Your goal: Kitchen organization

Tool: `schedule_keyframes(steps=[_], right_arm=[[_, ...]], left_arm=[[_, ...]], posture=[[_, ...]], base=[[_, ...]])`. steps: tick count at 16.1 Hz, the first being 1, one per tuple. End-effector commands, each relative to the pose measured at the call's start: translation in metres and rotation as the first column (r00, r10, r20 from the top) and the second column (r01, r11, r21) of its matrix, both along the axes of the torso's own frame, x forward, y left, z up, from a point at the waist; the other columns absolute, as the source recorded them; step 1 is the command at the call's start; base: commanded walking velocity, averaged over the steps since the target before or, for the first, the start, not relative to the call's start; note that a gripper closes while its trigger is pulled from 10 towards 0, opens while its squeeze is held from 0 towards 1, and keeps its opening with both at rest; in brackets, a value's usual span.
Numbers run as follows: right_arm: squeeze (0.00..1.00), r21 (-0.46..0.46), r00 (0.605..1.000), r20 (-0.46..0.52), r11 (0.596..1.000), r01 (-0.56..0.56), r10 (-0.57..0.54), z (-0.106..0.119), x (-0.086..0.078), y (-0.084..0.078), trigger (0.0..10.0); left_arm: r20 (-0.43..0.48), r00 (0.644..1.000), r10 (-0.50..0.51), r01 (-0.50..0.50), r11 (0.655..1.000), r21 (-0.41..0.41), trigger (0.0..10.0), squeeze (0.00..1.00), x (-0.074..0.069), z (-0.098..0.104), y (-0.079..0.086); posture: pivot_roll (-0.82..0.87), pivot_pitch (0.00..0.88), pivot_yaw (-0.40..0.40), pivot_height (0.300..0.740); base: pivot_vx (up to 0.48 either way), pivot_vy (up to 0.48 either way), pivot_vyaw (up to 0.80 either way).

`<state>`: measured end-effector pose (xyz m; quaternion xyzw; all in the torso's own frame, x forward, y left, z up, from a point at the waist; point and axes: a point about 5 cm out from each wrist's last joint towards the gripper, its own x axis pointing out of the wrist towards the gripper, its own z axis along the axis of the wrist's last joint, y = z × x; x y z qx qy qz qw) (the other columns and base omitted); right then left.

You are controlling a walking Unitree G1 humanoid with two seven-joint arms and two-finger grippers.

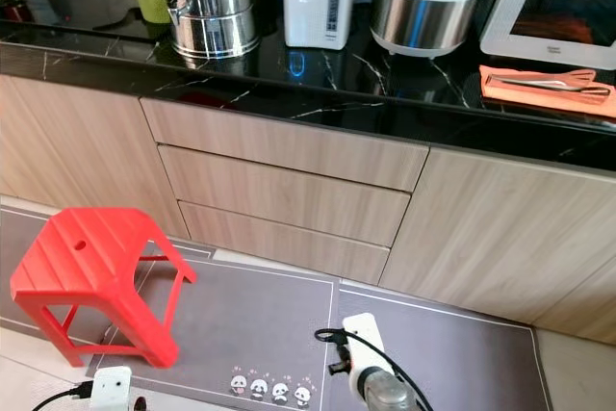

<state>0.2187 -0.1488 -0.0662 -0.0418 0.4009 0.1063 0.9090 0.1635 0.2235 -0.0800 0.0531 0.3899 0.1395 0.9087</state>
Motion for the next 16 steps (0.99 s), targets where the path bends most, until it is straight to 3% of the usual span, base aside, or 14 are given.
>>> schedule_keyframes(steps=[1,16], right_arm=[[0.0,0.012,1.0,-0.011,1.0,0.006,-0.006,-0.001,-0.0014,0.0014,10.0],[0.0,0.032,1.0,-0.018,0.999,-0.016,0.017,-0.0021,-0.0034,0.0077,10.0]], left_arm=[[-0.023,1.0,0.0,0.0,1.0,-0.014,10.0,0.0,-0.0042,-0.0027,-0.0013],[-0.019,0.999,-0.026,0.025,1.0,-0.018,10.0,0.0,-0.0016,-0.0017,-0.0019]], posture=[[0.07,0.0,-0.025,0.74],[0.07,0.0,-0.02,0.74]], base=[[0.0,0.0,0.0],[0.0,0.0,0.0]])
